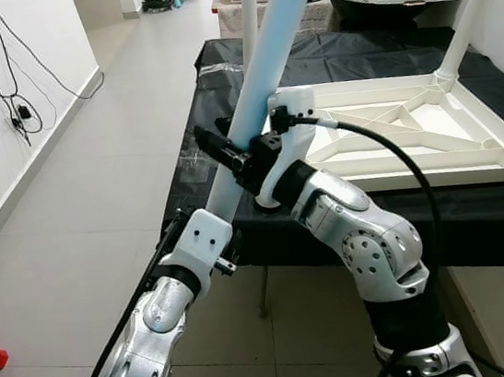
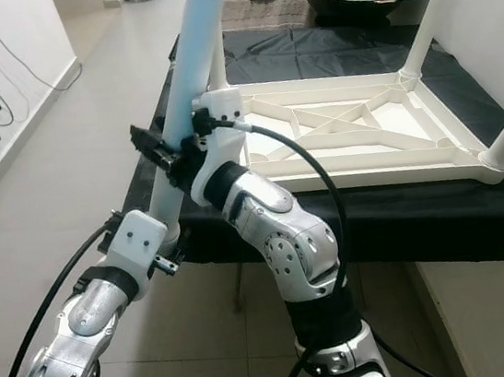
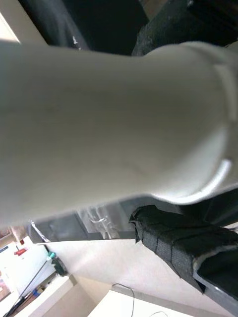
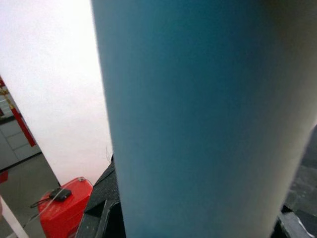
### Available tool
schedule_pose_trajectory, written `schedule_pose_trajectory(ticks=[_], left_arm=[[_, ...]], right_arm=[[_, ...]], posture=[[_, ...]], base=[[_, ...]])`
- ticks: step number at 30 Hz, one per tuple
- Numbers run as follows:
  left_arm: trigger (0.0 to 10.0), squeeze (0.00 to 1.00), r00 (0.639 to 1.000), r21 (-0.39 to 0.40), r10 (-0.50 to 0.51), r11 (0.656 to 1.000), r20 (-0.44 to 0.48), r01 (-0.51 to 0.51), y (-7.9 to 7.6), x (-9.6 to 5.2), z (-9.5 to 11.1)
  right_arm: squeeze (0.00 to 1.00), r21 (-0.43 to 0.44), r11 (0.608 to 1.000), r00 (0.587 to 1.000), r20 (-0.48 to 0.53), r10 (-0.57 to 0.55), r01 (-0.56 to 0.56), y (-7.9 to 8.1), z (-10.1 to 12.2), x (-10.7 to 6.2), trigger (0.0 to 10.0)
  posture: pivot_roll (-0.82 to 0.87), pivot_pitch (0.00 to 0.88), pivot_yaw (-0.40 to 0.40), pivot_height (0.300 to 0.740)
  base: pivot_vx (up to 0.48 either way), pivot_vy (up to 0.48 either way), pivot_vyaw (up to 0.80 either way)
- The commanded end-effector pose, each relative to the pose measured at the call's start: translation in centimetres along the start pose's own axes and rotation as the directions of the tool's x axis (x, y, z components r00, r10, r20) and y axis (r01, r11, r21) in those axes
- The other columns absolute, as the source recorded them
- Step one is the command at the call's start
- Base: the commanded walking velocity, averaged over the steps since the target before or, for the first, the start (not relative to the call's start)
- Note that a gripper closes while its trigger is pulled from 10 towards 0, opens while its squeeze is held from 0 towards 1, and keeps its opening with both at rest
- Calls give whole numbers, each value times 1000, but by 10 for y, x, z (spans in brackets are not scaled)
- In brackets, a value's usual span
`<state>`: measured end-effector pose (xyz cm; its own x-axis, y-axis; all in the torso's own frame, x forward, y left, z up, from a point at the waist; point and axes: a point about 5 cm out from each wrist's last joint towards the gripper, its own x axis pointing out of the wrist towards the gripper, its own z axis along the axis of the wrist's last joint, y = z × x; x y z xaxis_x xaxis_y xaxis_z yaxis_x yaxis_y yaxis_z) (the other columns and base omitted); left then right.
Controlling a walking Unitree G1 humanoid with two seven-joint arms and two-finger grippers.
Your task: Building children table
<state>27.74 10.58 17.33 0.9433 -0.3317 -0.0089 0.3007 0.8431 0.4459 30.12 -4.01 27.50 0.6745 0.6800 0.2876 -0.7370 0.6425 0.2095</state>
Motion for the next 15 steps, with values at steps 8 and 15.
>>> schedule_pose_trajectory(ticks=[8, 15], left_arm=[[0, 0, 1000, -17, -14, 1000, 0, 14, -5, -2, -4], [0, 0, 1000, -14, -21, 1000, 19, 21, -8, -2, -3]], right_arm=[[0, 10, 1000, 1000, 7, 15, -15, 4, 3, -2, 10000], [0, 11, 1000, 1000, 7, 20, -20, 6, 4, -3, 10000]], posture=[[80, 67, -44, 740], [77, 68, -45, 740]], base=[[0, 0, 0], [0, 0, 0]])
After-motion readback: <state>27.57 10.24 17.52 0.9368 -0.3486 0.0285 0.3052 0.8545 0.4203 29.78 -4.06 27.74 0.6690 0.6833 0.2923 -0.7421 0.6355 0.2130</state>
